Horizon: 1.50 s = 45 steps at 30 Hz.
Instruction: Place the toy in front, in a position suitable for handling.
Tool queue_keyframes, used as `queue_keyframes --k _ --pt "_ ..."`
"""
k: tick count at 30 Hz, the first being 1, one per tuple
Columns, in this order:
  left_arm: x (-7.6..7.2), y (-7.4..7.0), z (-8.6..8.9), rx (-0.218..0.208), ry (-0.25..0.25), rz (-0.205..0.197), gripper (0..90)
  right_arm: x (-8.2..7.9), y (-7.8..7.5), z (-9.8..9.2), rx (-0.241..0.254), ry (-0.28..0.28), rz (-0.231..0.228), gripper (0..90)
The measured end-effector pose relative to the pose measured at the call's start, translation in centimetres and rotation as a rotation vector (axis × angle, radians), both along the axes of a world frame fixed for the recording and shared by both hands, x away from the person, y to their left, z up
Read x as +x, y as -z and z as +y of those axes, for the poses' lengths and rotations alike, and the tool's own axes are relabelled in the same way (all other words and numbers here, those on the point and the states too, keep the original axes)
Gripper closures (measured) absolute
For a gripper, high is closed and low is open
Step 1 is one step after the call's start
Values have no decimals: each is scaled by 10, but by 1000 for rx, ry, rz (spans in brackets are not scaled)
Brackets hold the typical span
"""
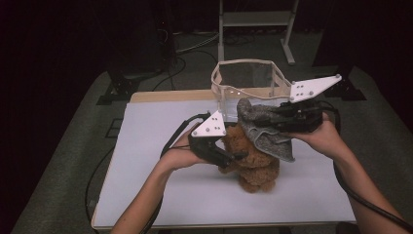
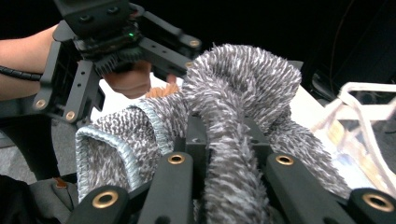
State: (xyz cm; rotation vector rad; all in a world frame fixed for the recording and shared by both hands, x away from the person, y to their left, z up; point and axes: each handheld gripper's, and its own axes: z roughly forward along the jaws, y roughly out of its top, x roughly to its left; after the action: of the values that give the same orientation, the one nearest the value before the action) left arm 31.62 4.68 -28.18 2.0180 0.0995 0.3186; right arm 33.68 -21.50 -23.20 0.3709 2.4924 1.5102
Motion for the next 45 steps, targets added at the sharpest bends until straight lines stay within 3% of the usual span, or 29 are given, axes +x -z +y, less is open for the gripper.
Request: queue_keyframes --k 2,5,9,11,12,18,25,31,36,45 --pt "2 1 -3 -6 -13 16 86 0 0 4 -2 -7 3 775" --pt "4 5 -3 0 -19 12 89 1 2 19 -24 -31 3 775" --pt "1 8 3 31 -33 -4 361 3 3 28 -39 -40 -1 774" --pt "1 7 5 28 -34 -5 389 3 2 29 -40 -42 -5 774" --pt "1 7 8 22 -32 6 398 0 -2 28 -32 -33 -28 774" --pt "2 8 20 9 -54 13 385 -3 -8 16 -11 -7 -44 774" --pt "-2 15 43 -1 -68 17 328 1 11 11 17 -10 4 774" --pt "-6 21 64 17 -71 32 223 5 32 30 54 -45 51 774" --pt "-10 27 81 31 -94 28 214 8 42 41 61 -64 65 774" --pt "-21 56 120 -3 -164 51 214 12 73 67 36 -85 107 773"
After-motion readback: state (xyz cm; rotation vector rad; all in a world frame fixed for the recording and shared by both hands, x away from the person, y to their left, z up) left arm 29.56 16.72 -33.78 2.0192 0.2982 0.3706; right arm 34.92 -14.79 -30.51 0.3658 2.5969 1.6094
